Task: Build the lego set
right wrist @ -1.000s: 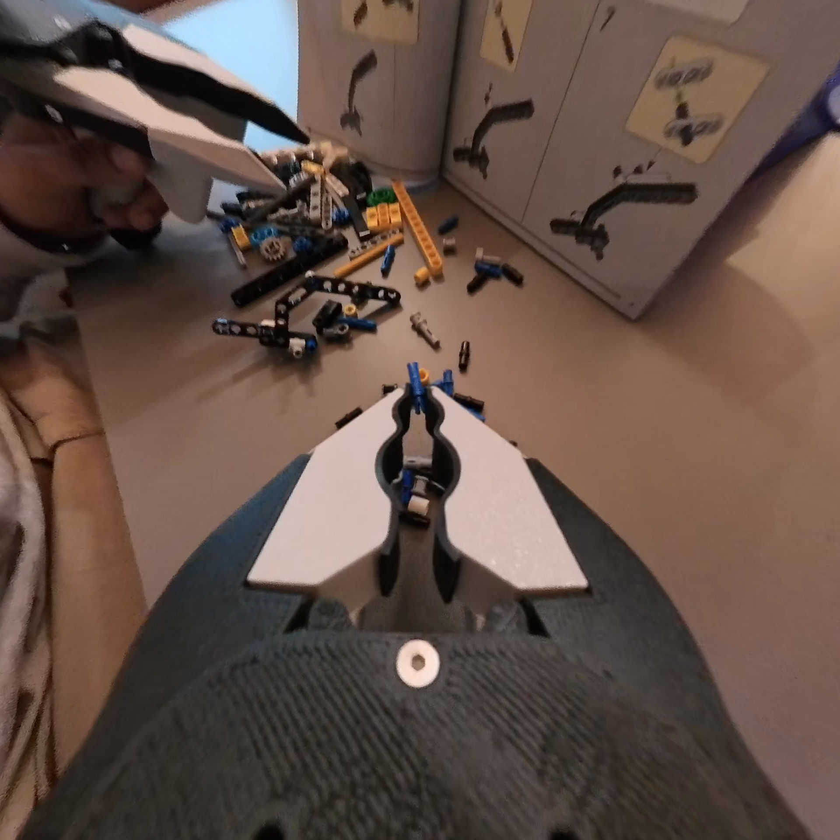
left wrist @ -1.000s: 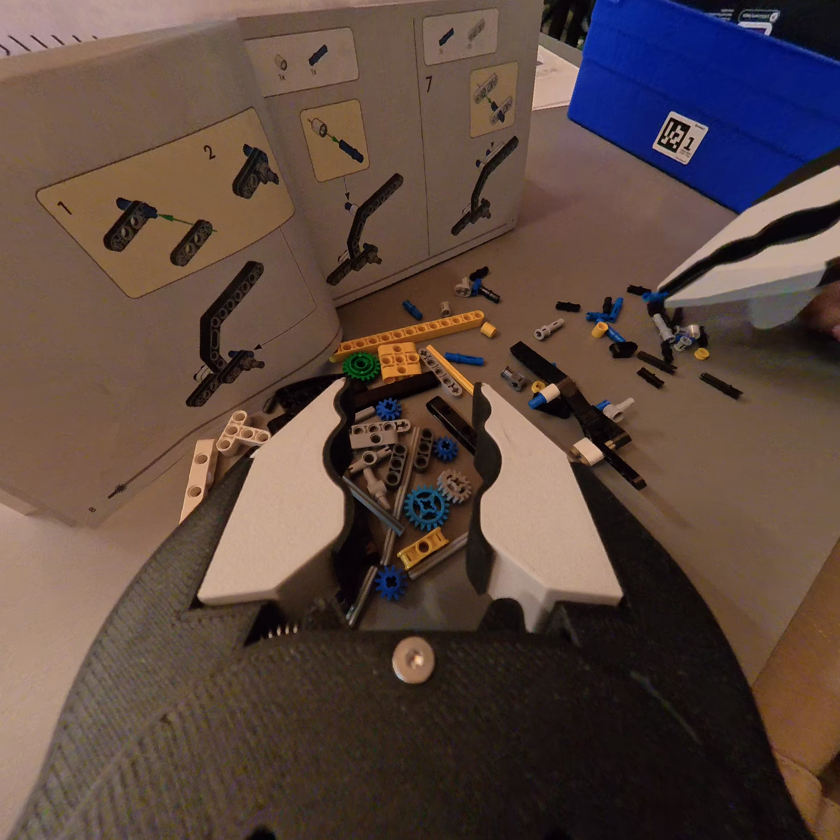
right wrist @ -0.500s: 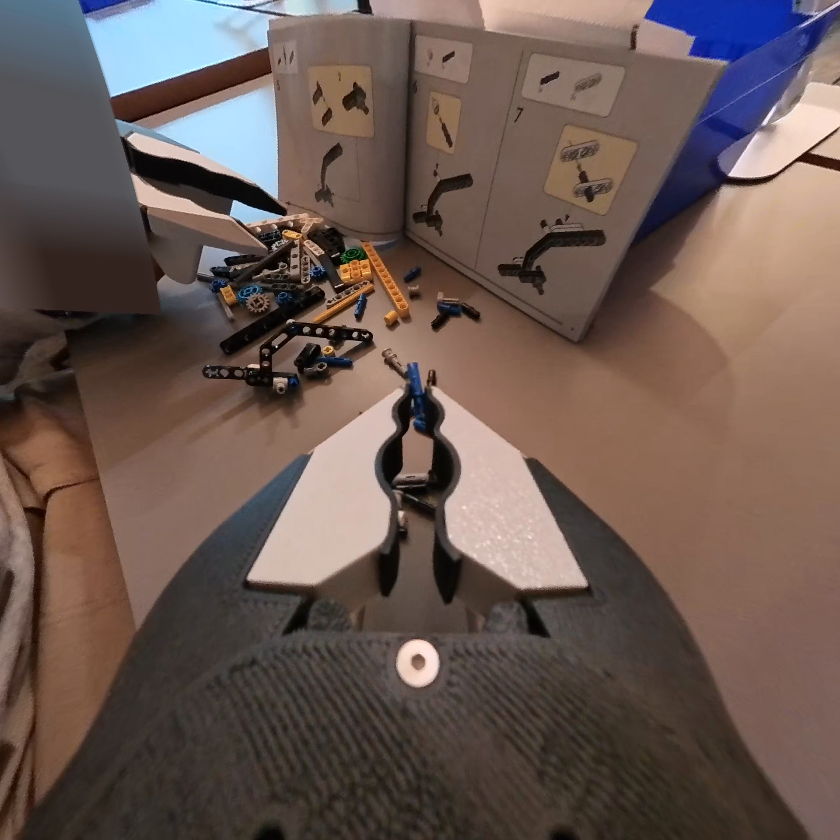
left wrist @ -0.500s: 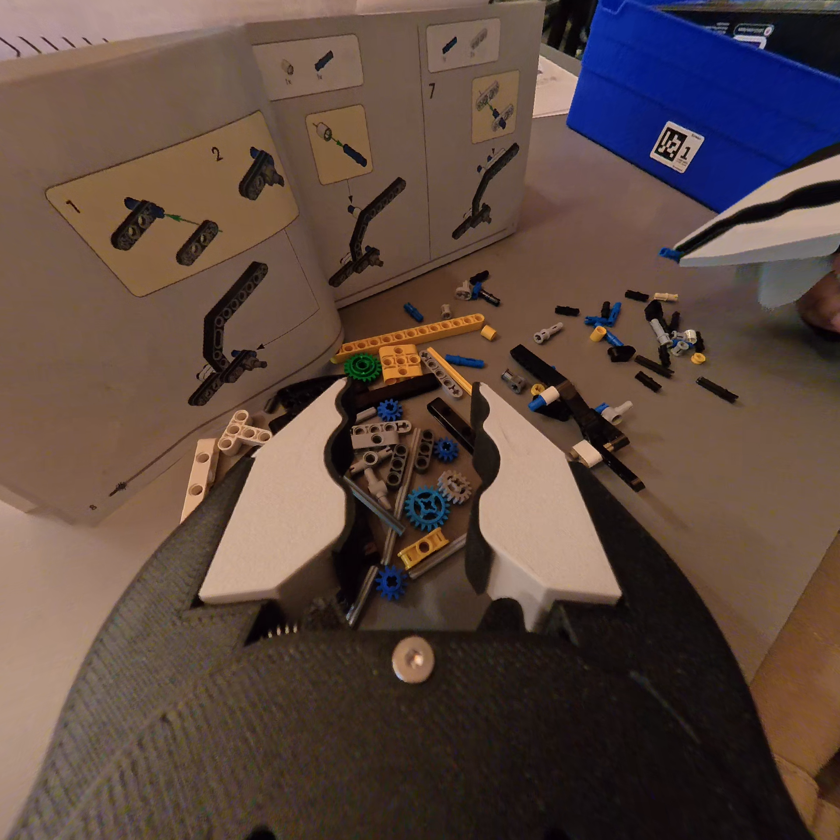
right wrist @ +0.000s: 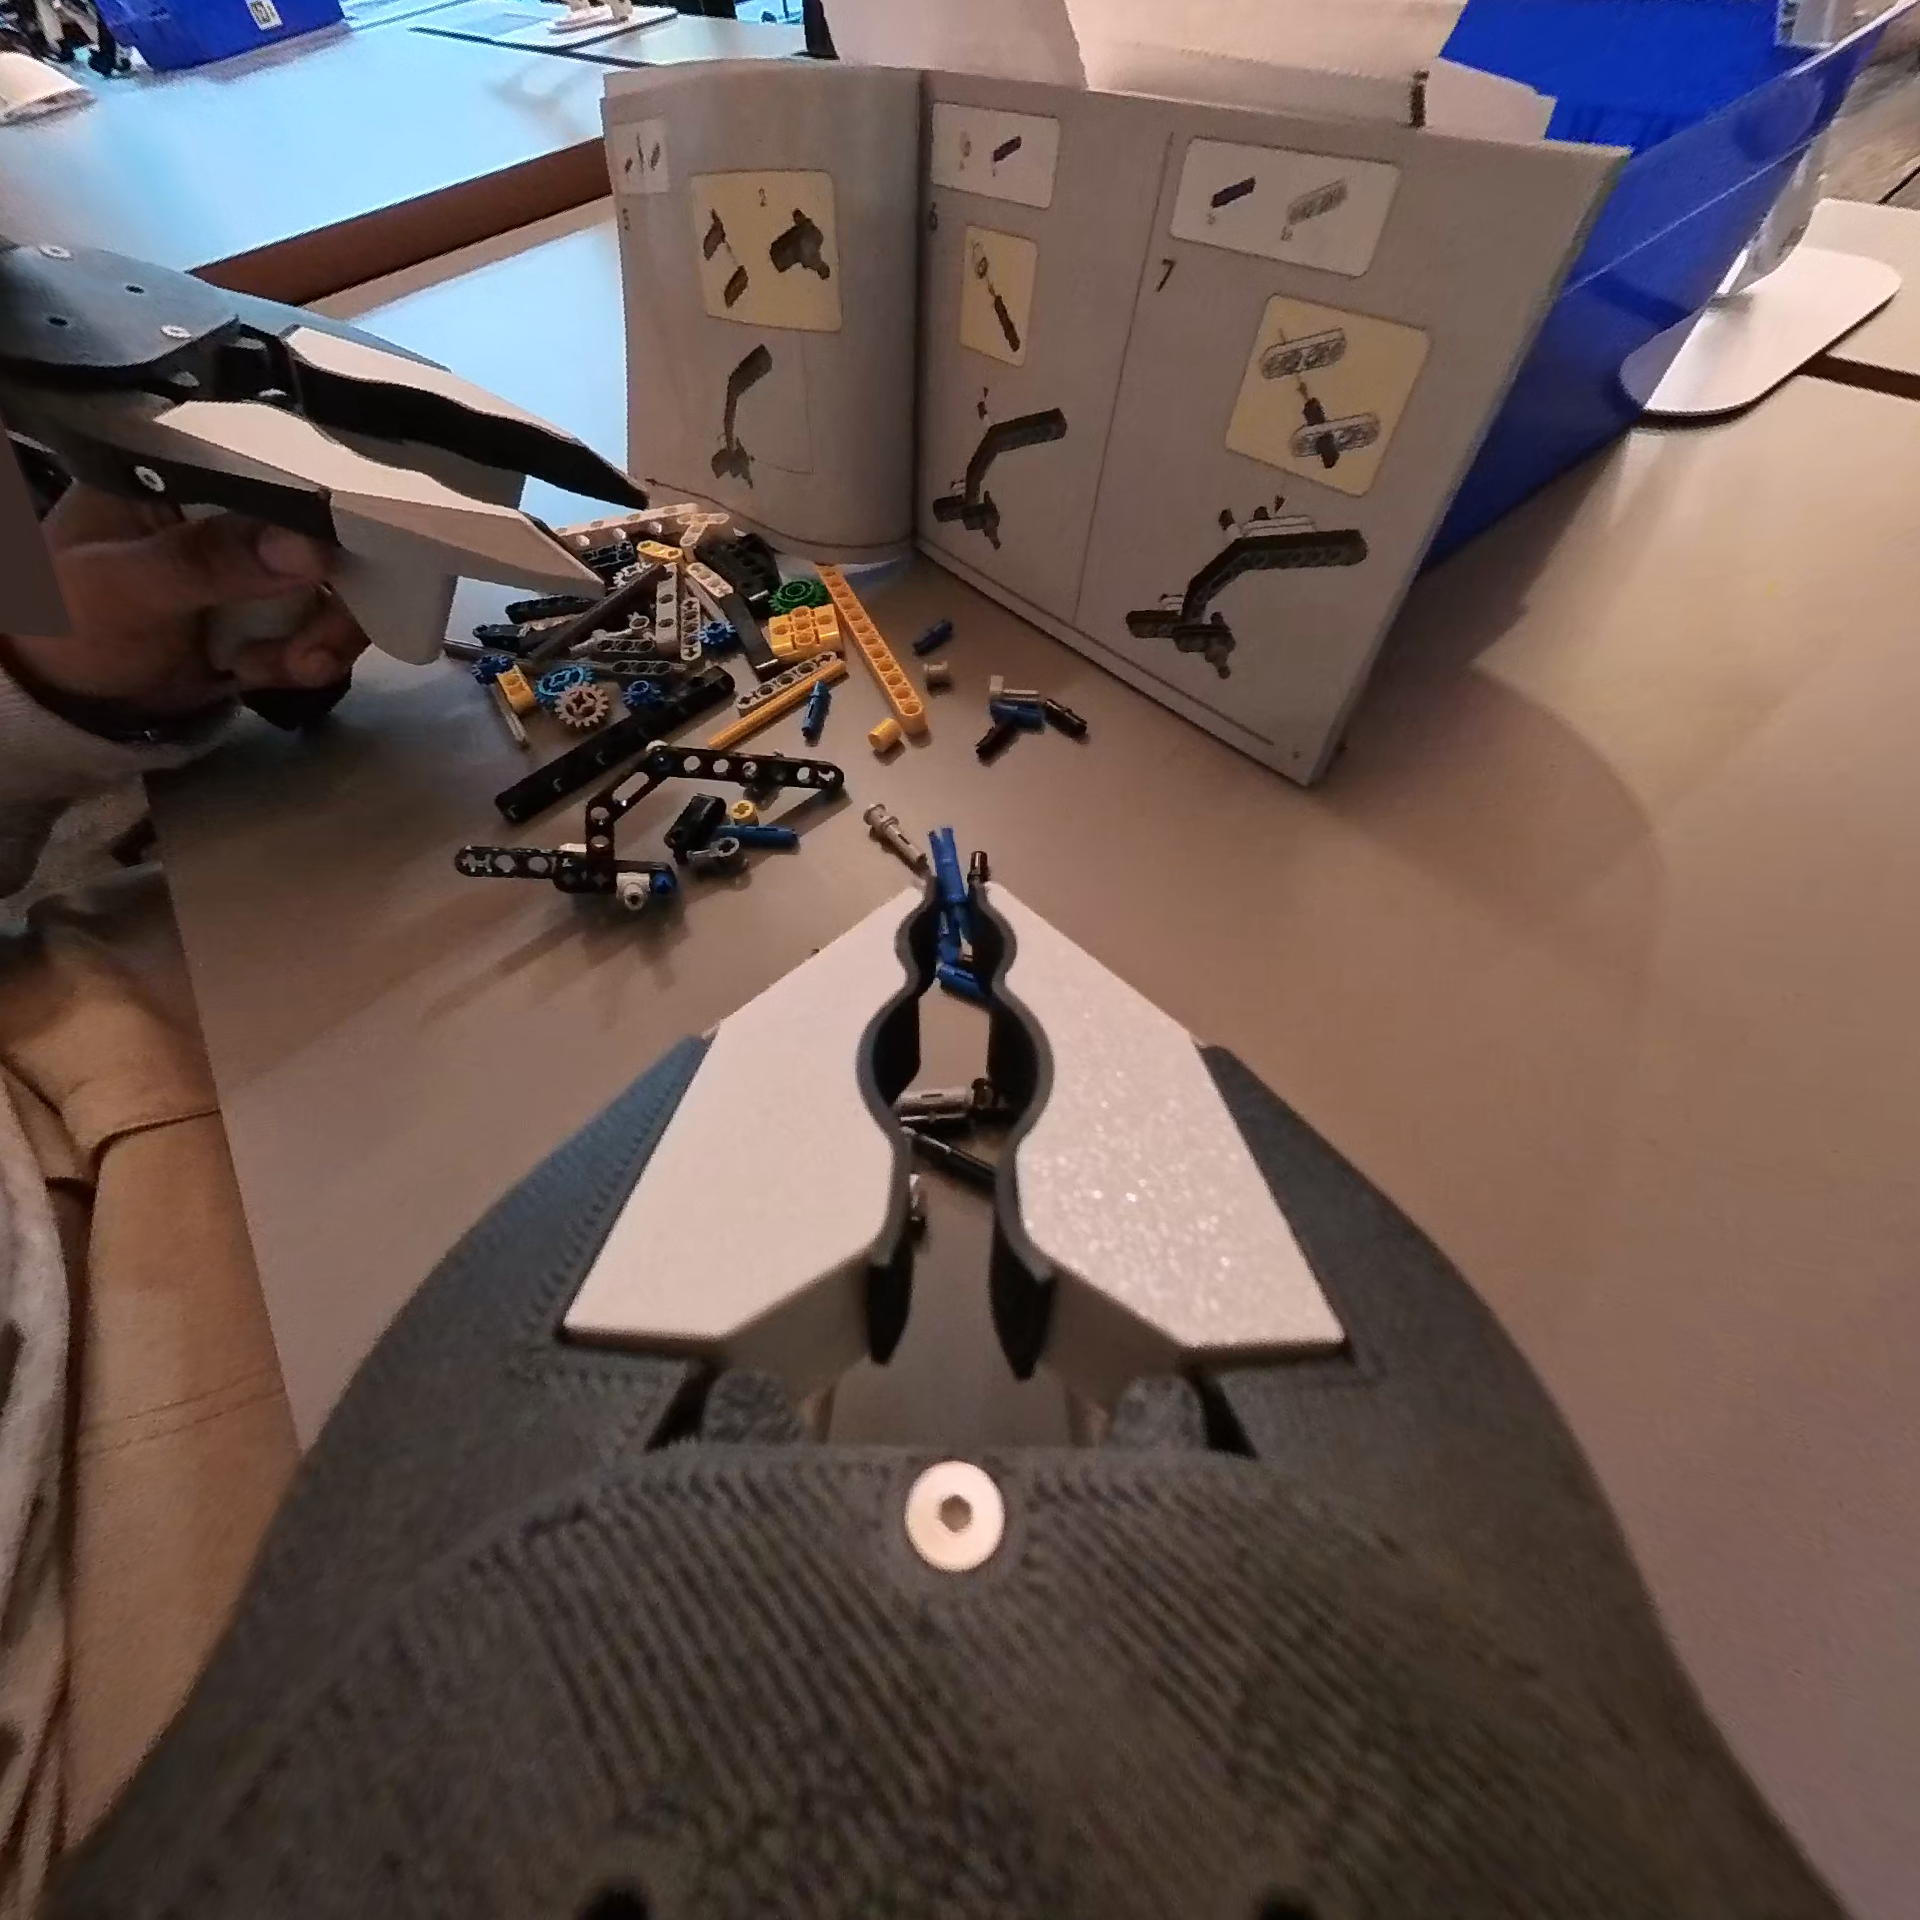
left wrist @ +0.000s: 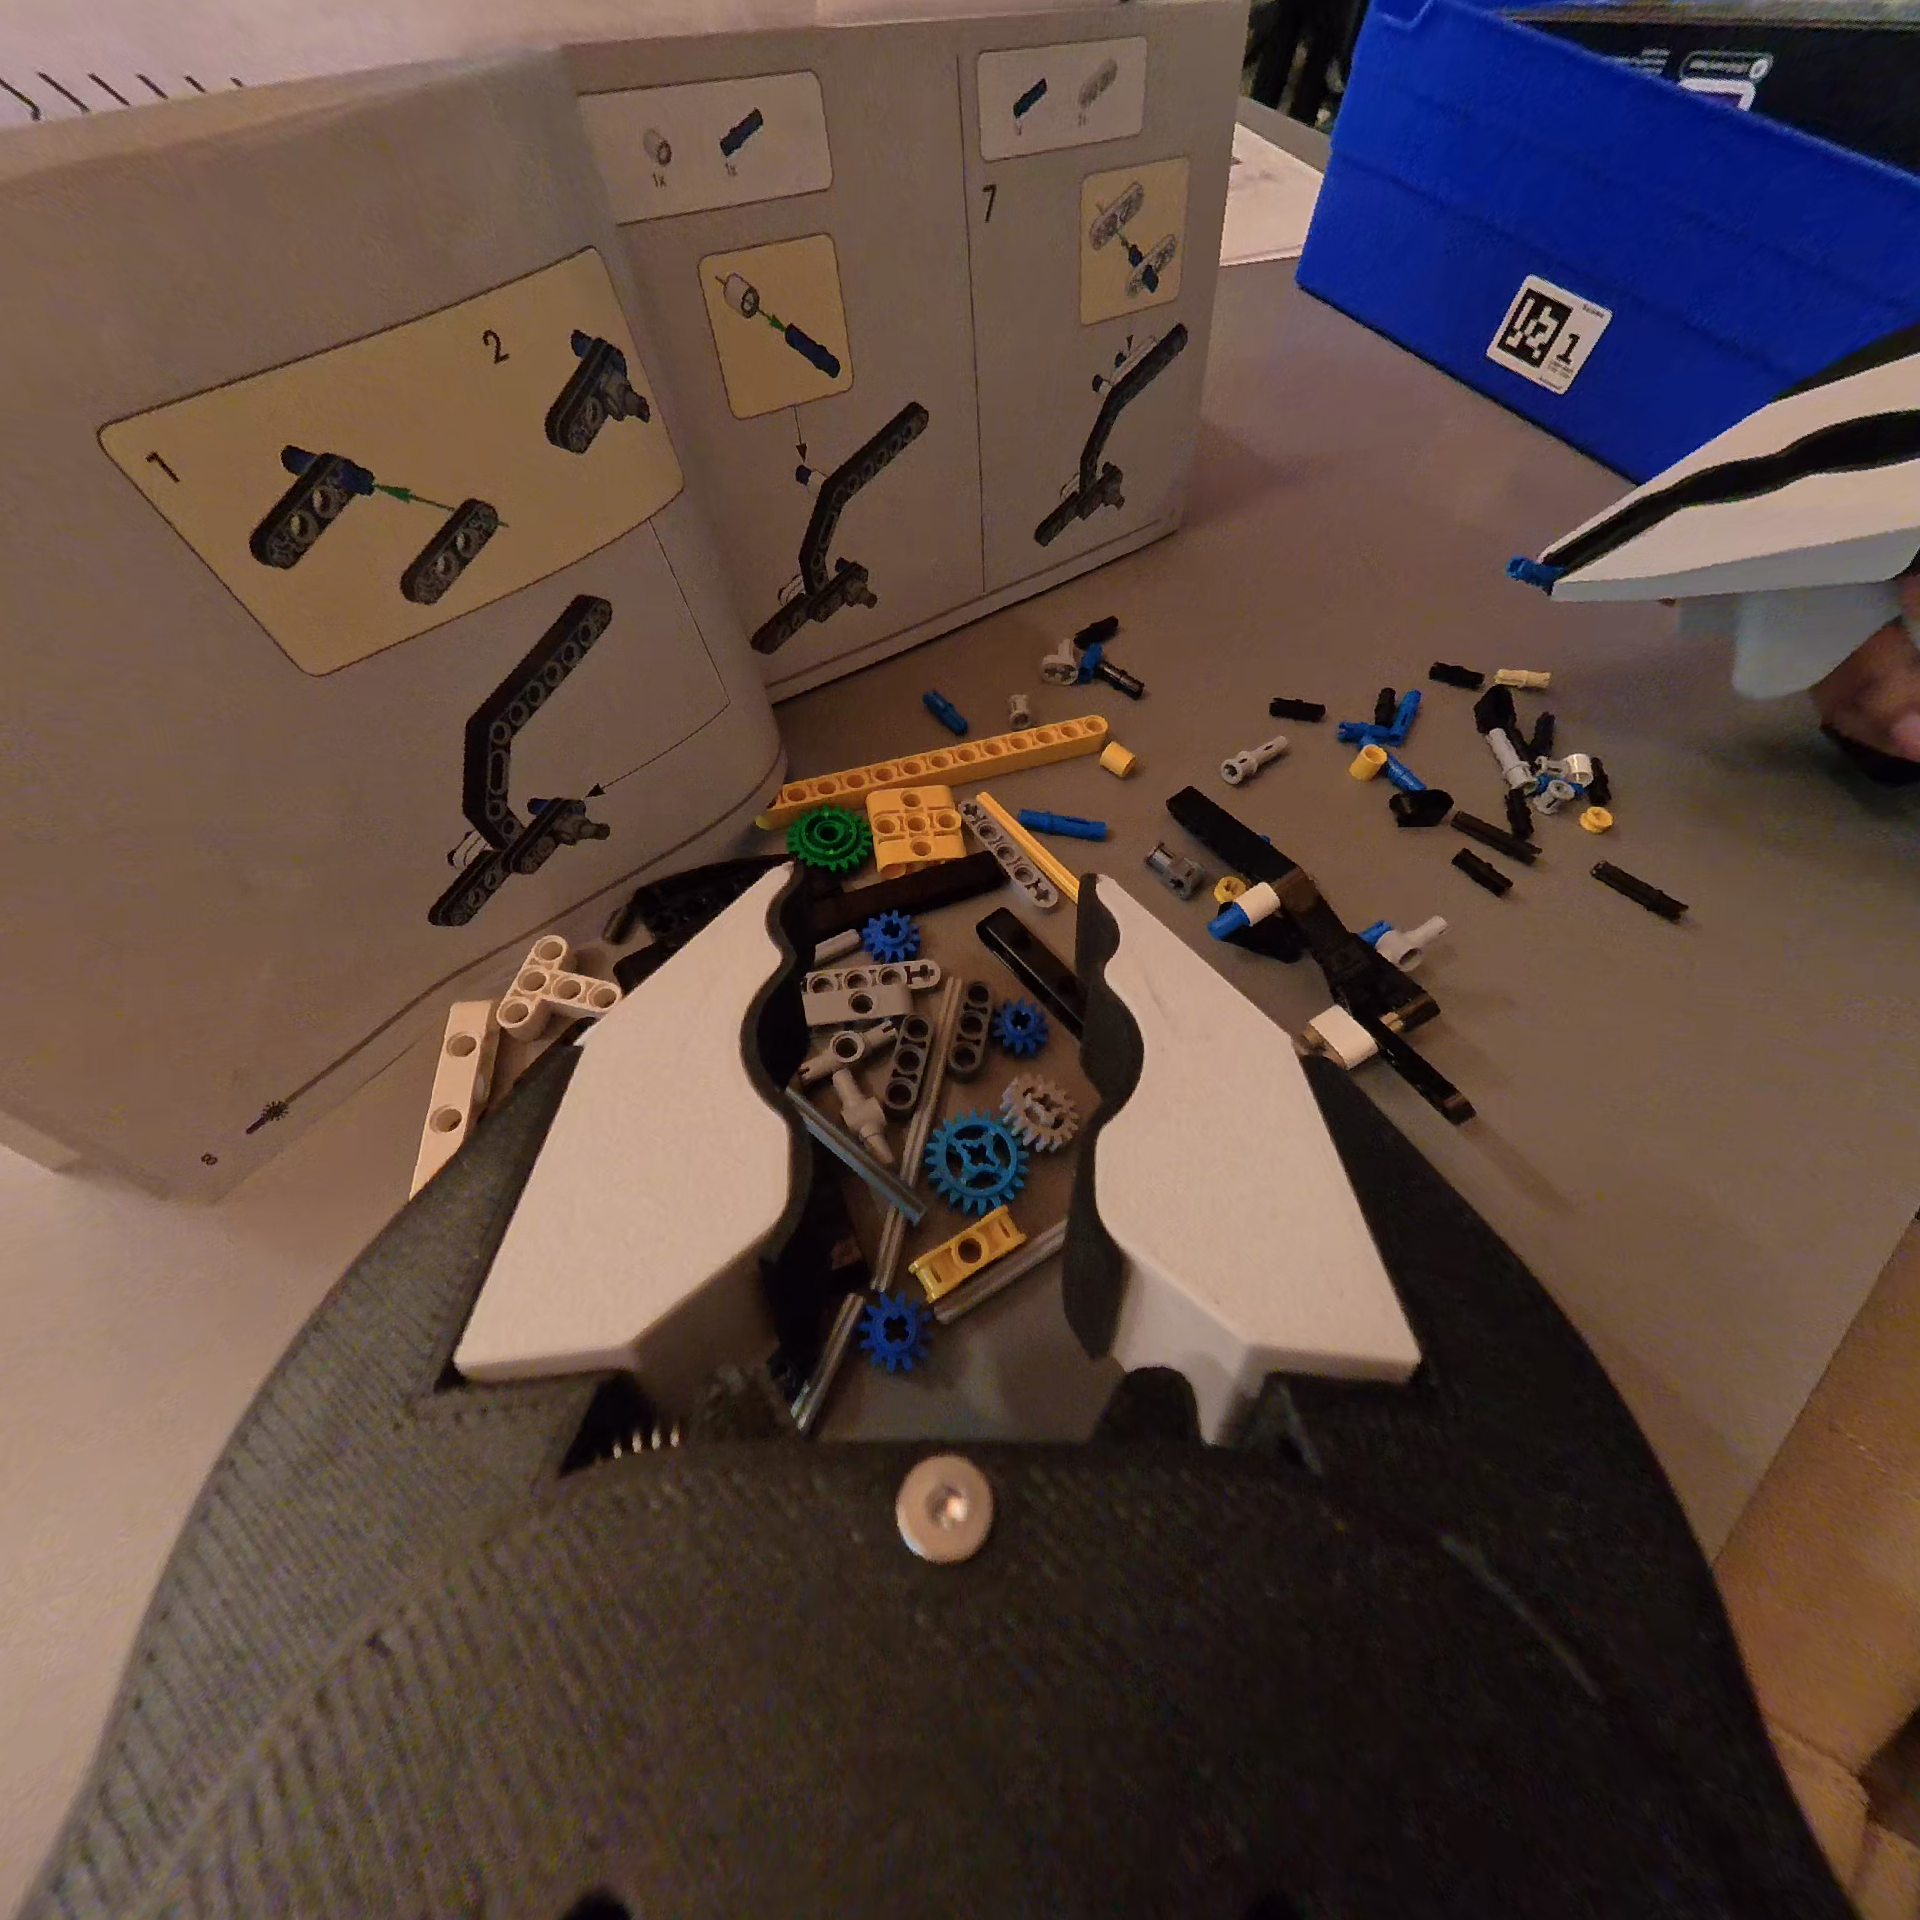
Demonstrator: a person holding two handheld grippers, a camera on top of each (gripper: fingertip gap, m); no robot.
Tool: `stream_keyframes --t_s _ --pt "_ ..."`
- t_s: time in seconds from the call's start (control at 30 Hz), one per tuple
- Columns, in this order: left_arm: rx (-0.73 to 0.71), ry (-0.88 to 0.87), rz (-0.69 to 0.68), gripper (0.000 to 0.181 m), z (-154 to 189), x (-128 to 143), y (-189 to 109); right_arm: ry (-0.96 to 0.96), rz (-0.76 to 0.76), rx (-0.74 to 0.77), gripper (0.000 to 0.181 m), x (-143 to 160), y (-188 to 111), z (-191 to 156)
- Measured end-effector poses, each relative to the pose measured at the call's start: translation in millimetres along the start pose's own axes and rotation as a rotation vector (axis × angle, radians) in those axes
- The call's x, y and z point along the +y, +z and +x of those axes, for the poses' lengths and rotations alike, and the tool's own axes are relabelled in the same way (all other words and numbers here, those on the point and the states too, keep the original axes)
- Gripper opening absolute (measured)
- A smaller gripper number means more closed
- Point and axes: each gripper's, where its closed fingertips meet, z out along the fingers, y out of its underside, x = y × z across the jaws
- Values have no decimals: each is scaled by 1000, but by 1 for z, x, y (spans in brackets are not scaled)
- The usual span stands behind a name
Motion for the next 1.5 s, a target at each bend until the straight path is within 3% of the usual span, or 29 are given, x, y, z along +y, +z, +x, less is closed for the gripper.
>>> stream_keyframes --t_s 1.0,1.33,1.5 --pt "12 -25 -13 50 -1 1 1 75 159 97 3 -21 -20 25" --pt "-6 -25 -23 42 -3 3 2 74 152 90 3 -19 -19 23" --pt "-55 -89 -28 22 -16 4 2 68 143 92 3 -18 -17 23"
